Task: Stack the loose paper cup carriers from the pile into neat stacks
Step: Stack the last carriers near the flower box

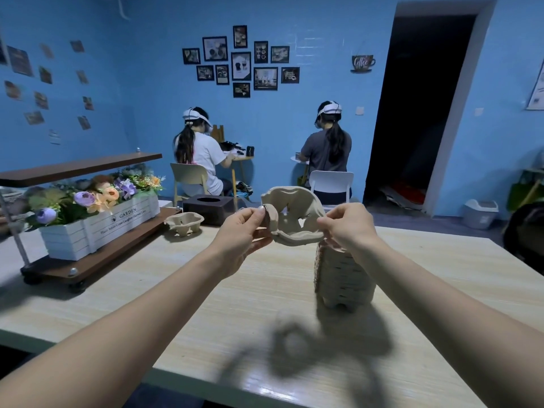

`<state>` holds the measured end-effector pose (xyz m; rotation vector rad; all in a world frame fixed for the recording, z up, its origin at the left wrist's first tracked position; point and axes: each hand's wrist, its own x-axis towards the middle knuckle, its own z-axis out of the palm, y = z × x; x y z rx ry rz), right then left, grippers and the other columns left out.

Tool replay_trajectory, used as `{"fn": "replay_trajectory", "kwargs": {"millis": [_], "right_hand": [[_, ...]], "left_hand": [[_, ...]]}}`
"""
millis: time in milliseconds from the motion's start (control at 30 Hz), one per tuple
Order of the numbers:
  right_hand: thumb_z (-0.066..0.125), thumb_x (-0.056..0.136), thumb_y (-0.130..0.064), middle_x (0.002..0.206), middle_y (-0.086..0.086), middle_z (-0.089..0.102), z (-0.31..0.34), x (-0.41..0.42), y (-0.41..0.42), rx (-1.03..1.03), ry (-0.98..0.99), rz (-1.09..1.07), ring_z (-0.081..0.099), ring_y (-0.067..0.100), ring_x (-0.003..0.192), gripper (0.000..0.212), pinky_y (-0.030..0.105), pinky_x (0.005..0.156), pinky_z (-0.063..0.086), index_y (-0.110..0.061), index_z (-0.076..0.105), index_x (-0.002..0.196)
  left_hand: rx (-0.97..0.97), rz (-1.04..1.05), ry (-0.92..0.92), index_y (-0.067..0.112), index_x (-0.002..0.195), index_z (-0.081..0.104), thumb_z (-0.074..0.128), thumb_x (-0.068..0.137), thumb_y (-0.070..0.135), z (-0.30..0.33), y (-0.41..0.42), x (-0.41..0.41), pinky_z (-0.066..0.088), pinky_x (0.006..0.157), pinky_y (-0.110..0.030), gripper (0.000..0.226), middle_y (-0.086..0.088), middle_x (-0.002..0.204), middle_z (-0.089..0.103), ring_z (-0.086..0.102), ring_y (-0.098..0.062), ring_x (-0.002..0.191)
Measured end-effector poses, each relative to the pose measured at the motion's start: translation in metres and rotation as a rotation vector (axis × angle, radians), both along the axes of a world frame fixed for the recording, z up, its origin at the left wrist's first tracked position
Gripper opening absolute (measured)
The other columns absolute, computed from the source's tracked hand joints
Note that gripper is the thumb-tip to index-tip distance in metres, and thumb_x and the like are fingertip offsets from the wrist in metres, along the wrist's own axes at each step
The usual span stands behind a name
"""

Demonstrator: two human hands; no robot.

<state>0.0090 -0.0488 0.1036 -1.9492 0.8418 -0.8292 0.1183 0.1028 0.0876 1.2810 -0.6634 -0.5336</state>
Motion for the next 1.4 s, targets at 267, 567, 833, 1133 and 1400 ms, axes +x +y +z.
{"fn": "replay_trajectory", "kwargs": {"millis": [267,567,833,1133,1400], "right_hand": [[0.069,0.083,-0.019,0.074,0.010,0.069,0.002,-0.003,0.001,-0.208,0.126,-0.023,0.067,0.028,0.078,0.016,0.044,0.077,0.057,-0.008,0.070,0.073],[0.072,0.082,-0.010,0.065,0.011,0.064,0.019,-0.028,-0.013,0.036,-0.030,-0.039,0.063,0.023,0.059,0.016,0.044,0.074,0.059,0.000,0.066,0.071],[0.070,0.083,-0.009,0.079,0.013,0.066,0.020,-0.064,-0.029,0.081,-0.064,-0.107,0.063,0.020,0.061,0.013,0.030,0.056,0.055,-0.006,0.064,0.071],[0.064,0.086,-0.009,0.071,0.013,0.066,0.007,-0.086,-0.040,0.077,-0.045,-0.168,0.059,0.019,0.058,0.019,0.034,0.065,0.057,-0.008,0.067,0.067],[0.062,0.084,-0.015,0.077,0.012,0.071,-0.003,-0.079,-0.040,0.031,0.042,-0.192,0.059,0.023,0.069,0.022,0.045,0.076,0.056,-0.013,0.068,0.063]], "left_hand": [[0.067,0.065,-0.091,0.010,0.089,0.053,0.037,0.101,0.010,0.005,-0.003,-0.004,0.051,0.067,-0.024,0.019,-0.005,0.085,0.061,0.058,-0.013,0.075],[-0.010,0.012,0.001,0.004,0.102,0.059,0.040,0.101,0.024,0.015,-0.023,-0.012,0.052,0.076,-0.027,0.027,-0.004,0.083,0.065,0.060,-0.014,0.073],[0.089,0.087,-0.174,0.001,0.117,0.059,0.060,0.090,0.011,0.008,-0.058,-0.033,0.054,0.082,-0.026,0.028,-0.012,0.108,0.065,0.062,-0.019,0.093],[0.163,0.075,-0.172,0.013,0.095,0.064,0.056,0.093,0.014,0.004,-0.084,-0.051,0.047,0.065,-0.016,0.009,0.001,0.079,0.063,0.056,-0.008,0.071],[0.249,0.098,-0.169,0.012,0.102,0.065,0.058,0.092,0.016,-0.007,-0.087,-0.041,0.045,0.068,-0.020,0.013,-0.002,0.089,0.063,0.055,-0.009,0.075]]}}
